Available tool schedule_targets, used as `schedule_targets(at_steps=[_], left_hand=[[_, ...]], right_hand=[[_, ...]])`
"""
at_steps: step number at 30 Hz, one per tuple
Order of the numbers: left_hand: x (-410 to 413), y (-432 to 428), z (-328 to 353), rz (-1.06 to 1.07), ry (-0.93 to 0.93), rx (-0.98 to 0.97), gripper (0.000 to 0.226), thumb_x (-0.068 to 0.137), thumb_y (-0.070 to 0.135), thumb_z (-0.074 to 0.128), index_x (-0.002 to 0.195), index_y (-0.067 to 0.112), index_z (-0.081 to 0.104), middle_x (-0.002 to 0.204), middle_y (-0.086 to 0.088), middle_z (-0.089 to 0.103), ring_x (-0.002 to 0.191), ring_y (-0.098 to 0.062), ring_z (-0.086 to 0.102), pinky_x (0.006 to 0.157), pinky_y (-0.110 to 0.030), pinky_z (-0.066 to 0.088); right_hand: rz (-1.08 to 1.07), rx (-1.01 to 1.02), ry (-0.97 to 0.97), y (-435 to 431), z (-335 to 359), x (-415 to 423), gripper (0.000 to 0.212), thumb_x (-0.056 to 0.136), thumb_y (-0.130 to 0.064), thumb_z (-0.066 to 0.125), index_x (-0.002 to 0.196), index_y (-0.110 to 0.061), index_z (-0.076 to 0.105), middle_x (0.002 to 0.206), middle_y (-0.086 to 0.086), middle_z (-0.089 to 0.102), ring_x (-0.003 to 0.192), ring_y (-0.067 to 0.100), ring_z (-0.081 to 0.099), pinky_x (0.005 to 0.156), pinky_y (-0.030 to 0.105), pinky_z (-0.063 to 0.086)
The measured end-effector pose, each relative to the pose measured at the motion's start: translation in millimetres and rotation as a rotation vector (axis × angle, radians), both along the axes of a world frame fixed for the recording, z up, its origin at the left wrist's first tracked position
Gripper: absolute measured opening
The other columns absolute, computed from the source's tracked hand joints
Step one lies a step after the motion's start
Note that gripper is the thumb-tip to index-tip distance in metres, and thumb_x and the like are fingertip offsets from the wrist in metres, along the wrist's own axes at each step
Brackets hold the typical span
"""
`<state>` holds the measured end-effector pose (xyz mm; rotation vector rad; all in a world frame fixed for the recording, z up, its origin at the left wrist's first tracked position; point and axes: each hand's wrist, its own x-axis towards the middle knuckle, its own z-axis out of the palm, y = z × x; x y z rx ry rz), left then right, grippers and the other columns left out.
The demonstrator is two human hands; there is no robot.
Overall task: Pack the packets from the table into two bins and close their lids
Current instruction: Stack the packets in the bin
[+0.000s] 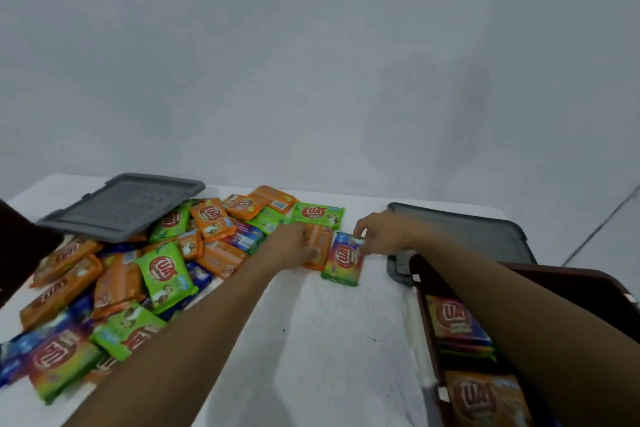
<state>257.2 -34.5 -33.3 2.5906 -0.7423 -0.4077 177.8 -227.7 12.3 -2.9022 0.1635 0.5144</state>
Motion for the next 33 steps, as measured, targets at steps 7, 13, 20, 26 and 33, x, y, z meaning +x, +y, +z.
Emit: schedule_targets(at_steps=[7, 13, 20, 26, 33], left_hand=[[19.8, -10.8, -7.9, 0.089, 0.165, -0.022, 0.056, 0.081, 0.023, 0.076, 0.127, 0.007, 0.049, 0.125, -0.008, 0.058, 0.109, -0.023, 0.057, 0.085, -0.030, 0.047], [24.3, -13.0, -15.8, 0.004, 0.194, -0.052, 0.034, 0.082, 0.030, 0.076, 0.105, 0.012, 0.059, 0.098, 0.000, 0.061, 0.090, -0.017, 0.059, 0.080, -0.027, 0.050], [22.4, -11.4, -20.7, 0.031, 0.349, -0.193, 0.036, 0.069, 0.020, 0.079, 0.097, 0.011, 0.060, 0.095, -0.011, 0.066, 0.084, -0.023, 0.065, 0.074, -0.038, 0.059], [10.3, 1.4, -3.2, 0.010, 0.491, -0.400, 0.016, 0.088, 0.015, 0.064, 0.099, 0.014, 0.053, 0.094, -0.009, 0.066, 0.078, -0.017, 0.060, 0.070, -0.034, 0.051], [-31.5, -16.0, 51.7, -0.095, 0.649, -0.593, 0.024, 0.092, 0.025, 0.055, 0.115, 0.019, 0.049, 0.093, -0.007, 0.048, 0.075, -0.018, 0.046, 0.065, -0.032, 0.038]], right_hand=[[-0.078, -0.089, 0.162, 11.5, -29.3, 36.3, 0.082, 0.078, -0.041, 0.077, 0.144, -0.013, 0.037, 0.142, 0.008, 0.050, 0.125, 0.025, 0.051, 0.104, 0.037, 0.043], [-0.109, -0.063, 0.173, 14.4, -33.6, 37.4, 0.074, 0.069, -0.041, 0.084, 0.130, -0.013, 0.051, 0.127, 0.007, 0.060, 0.111, 0.023, 0.058, 0.094, 0.033, 0.049], [-0.254, 0.328, 0.066, 10.3, -15.8, 30.0, 0.044, 0.075, -0.016, 0.081, 0.109, -0.008, 0.056, 0.117, 0.012, 0.061, 0.102, 0.029, 0.065, 0.084, 0.044, 0.058], [-0.366, 0.709, -0.148, -1.0, 11.7, -1.5, 0.029, 0.079, -0.012, 0.077, 0.106, -0.010, 0.065, 0.102, 0.007, 0.074, 0.094, 0.023, 0.071, 0.086, 0.041, 0.058], [-0.417, 0.963, -0.317, -39.9, 47.3, -84.7, 0.028, 0.080, 0.004, 0.068, 0.105, -0.009, 0.065, 0.094, 0.011, 0.070, 0.083, 0.021, 0.068, 0.065, 0.029, 0.056]])
